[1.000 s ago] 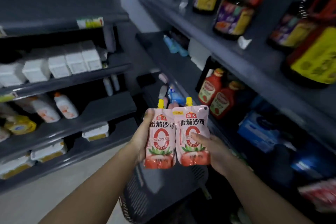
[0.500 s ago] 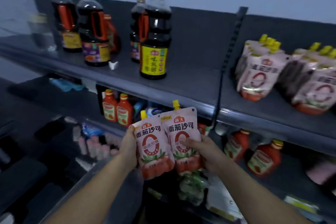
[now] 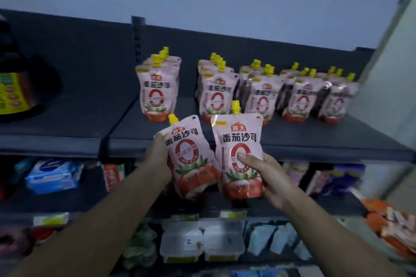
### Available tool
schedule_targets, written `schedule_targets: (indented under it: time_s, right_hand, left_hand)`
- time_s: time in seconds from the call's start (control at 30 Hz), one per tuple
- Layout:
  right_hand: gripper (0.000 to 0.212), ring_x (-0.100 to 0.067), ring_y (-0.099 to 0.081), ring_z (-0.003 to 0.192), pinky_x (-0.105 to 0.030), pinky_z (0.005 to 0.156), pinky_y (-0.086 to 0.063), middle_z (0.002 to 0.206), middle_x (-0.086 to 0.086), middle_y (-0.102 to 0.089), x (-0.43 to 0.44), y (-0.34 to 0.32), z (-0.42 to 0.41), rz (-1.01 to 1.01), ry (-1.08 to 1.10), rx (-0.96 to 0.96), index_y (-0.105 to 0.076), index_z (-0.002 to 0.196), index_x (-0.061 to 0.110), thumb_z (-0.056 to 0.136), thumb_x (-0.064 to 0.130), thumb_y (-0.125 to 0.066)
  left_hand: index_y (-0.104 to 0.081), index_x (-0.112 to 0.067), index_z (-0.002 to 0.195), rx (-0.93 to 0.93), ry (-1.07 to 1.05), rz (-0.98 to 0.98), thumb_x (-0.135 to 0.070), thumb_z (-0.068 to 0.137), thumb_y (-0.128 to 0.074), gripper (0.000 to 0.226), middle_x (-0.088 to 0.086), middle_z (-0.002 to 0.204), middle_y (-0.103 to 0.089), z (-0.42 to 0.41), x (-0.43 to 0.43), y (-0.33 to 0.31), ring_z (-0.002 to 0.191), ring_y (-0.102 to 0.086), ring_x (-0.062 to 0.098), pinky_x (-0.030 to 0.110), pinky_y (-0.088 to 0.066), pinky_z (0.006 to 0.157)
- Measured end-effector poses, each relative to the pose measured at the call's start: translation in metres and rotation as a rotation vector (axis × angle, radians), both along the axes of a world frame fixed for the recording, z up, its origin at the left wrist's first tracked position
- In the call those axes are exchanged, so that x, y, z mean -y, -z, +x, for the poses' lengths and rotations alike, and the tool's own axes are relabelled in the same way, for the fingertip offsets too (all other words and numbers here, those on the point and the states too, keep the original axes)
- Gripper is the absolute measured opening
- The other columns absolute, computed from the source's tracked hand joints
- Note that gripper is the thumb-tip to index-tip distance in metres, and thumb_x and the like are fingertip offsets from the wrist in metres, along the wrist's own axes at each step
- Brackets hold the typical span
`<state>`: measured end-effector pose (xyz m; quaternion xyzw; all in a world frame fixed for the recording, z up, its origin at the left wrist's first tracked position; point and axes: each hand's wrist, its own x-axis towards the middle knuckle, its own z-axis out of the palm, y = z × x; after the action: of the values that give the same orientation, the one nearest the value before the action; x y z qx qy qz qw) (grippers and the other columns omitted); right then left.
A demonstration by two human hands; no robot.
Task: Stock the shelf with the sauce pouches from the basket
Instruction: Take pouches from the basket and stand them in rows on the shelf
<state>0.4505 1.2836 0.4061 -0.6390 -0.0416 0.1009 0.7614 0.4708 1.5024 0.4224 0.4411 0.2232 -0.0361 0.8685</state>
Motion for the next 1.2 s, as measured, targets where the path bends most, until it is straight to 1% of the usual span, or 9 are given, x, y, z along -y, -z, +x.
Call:
schedule_targets:
  time_s: [0.07,0.13,0.27,0.37,0.47,0.73,0.87,1.1,1.2]
  right_hand:
    - [0.033,-0.025,-0.074,0.076,-0.029,0.058,-0.057,0.091,-0.015,-0.075,0.037,-0.005,-0.003,0.027,0.045,0.005,-0.073,0.089,0.011,0.059,0.022,-0.078]
    - [0.032,-0.026,-0.074,0.078,-0.03,0.058,-0.057,0.094,-0.016,-0.075,0.071,-0.009,-0.006,0.039,0.088,0.012,-0.072,0.092,0.01,0.062,0.02,-0.077]
    - [0.037,-0.029,-0.073,0.086,-0.032,0.063,-0.058,0.099,-0.016,-0.074,0.131,-0.013,-0.013,0.032,0.19,0.017,-0.07,0.099,0.01,0.064,0.021,-0.076]
    - [0.041,-0.031,-0.072,0.088,-0.034,0.065,-0.059,0.101,-0.016,-0.074,0.174,-0.014,-0.015,0.04,0.272,0.009,-0.069,0.103,0.009,0.064,0.021,-0.077]
    - [0.042,-0.032,-0.072,0.086,-0.036,0.063,-0.059,0.1,-0.017,-0.074,0.212,-0.018,-0.012,0.062,0.345,0.012,-0.068,0.102,0.009,0.063,0.022,-0.077]
    - [0.041,-0.029,-0.073,0.081,-0.034,0.061,-0.058,0.098,-0.016,-0.074,0.289,-0.037,0.042,0.083,0.457,0.077,-0.066,0.103,0.011,0.064,0.02,-0.075]
    - [0.041,-0.028,-0.073,0.08,-0.032,0.059,-0.058,0.096,-0.015,-0.075,0.313,-0.048,0.084,0.05,0.464,0.083,-0.066,0.103,0.01,0.064,0.02,-0.075]
    - [0.033,-0.027,-0.073,0.083,-0.03,0.059,-0.058,0.095,-0.01,-0.076,0.341,-0.043,0.14,0.016,0.458,0.12,-0.07,0.095,0.016,0.063,0.019,-0.076]
    - [0.026,-0.027,-0.074,0.08,-0.03,0.057,-0.058,0.095,-0.011,-0.076,0.352,-0.037,0.159,0.025,0.419,0.126,-0.073,0.089,0.017,0.064,0.012,-0.075]
  left_hand:
    - [-0.066,-0.011,0.102,-0.033,0.096,-0.093,-0.05,0.095,-0.038,0.049,0.017,0.109,-0.068,0.01,0.04,-0.004,0.092,-0.064,0.033,0.047,-0.051,0.079]
    - [-0.067,-0.009,0.103,-0.043,0.229,-0.141,-0.059,0.091,-0.039,0.059,0.018,0.098,-0.072,0.017,0.076,-0.007,0.083,-0.066,0.032,0.046,-0.052,0.067]
    - [-0.066,-0.008,0.11,-0.025,0.476,-0.093,-0.042,0.082,-0.065,0.044,0.018,0.107,-0.071,0.028,0.145,-0.012,0.096,-0.068,0.033,0.045,-0.057,0.071]
    - [-0.069,-0.004,0.088,0.013,0.562,-0.007,-0.025,0.083,-0.067,0.021,0.016,0.077,-0.075,0.04,0.193,-0.019,0.062,-0.072,0.028,0.038,-0.059,0.051]
    - [-0.07,-0.006,0.077,0.099,0.567,0.028,-0.02,0.08,-0.071,0.014,0.016,0.074,-0.075,0.059,0.234,-0.03,0.058,-0.072,0.027,0.039,-0.058,0.052]
    - [-0.07,-0.01,0.089,0.36,0.516,0.065,-0.026,0.065,-0.078,0.03,0.01,0.078,-0.076,0.137,0.302,-0.059,0.069,-0.074,0.025,0.034,-0.058,0.051]
    - [-0.07,-0.014,0.088,0.469,0.46,0.102,-0.021,0.076,-0.073,0.014,0.006,0.076,-0.077,0.173,0.324,-0.063,0.068,-0.074,0.021,0.029,-0.057,0.051]
    - [-0.069,-0.013,0.103,0.519,0.438,0.266,-0.021,0.077,-0.073,0.028,0.006,0.091,-0.077,0.212,0.336,-0.045,0.081,-0.074,0.025,0.036,-0.057,0.07]
    - [-0.069,-0.016,0.103,0.571,0.456,0.276,-0.017,0.079,-0.07,0.024,0.004,0.091,-0.077,0.216,0.336,-0.037,0.082,-0.074,0.021,0.03,-0.058,0.063]
